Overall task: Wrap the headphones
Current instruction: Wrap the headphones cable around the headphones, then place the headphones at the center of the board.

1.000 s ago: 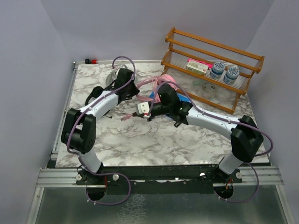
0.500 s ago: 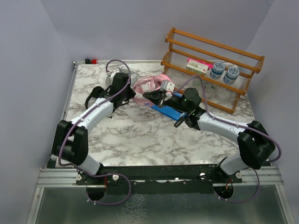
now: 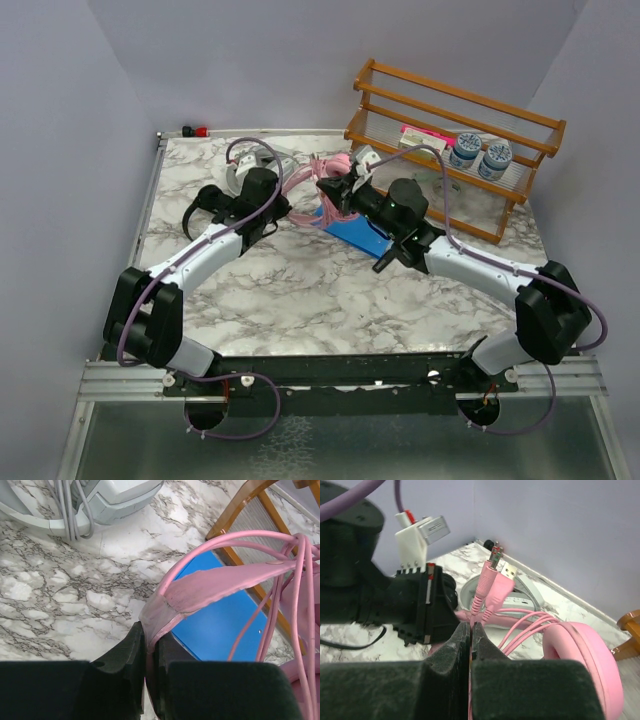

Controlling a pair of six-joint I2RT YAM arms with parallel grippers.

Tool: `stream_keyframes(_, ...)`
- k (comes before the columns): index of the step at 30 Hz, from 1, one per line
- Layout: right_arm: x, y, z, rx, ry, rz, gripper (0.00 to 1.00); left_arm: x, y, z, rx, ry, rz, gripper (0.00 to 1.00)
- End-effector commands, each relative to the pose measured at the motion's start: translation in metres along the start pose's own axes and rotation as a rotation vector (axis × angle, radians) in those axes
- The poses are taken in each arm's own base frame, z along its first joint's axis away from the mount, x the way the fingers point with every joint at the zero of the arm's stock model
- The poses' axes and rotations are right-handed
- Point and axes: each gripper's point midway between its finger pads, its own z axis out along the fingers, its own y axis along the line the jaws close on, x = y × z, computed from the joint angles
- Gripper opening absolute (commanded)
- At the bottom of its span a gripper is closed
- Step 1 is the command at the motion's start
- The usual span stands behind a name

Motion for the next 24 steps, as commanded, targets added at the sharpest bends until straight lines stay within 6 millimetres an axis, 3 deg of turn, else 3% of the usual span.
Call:
stream_keyframes(1, -0.017, -0.029, 0.015, 0.135, 0.054, 0.009, 0.01, -0.013, -0.016, -0.010, 0.068, -0.104, 0.029, 0.00)
stream_keyframes(5, 0.010, -0.035, 0.024, 0.158, 0.150, 0.021, 0.01, -0.006, -0.019, -0.014, 0.084, -0.122, 0.060, 0.00)
stream_keyframes(7, 0.009, -0.038, 0.024, 0.166, 0.152, 0.034, 0.01, -0.003, -0.013, -0.013, 0.052, -0.128, 0.072, 0.00)
stream_keyframes(9, 0.001, -0.028, 0.024, 0.102, 0.126, 0.015, 0.01, -0.001, -0.005, -0.010, -0.005, -0.118, 0.065, 0.00)
stream_keyframes(13, -0.009, 0.016, 0.016, -0.156, 0.119, 0.005, 0.01, -0.010, -0.003, 0.000, -0.086, -0.105, 0.037, 0.00)
stream_keyframes(19, -0.007, 0.093, -0.028, -0.491, 0.123, 0.096, 0.01, -0.037, -0.014, 0.022, -0.117, -0.081, -0.054, 0.00)
stream_keyframes(22, -0.002, 0.115, -0.047, -0.533, 0.130, 0.134, 0.01, -0.046, -0.019, 0.034, -0.102, -0.078, -0.075, 0.00)
stream_keyframes(24, -0.010, 0.119, -0.056, -0.532, 0.110, 0.173, 0.01, -0.049, -0.019, 0.039, -0.107, -0.085, -0.075, 0.00)
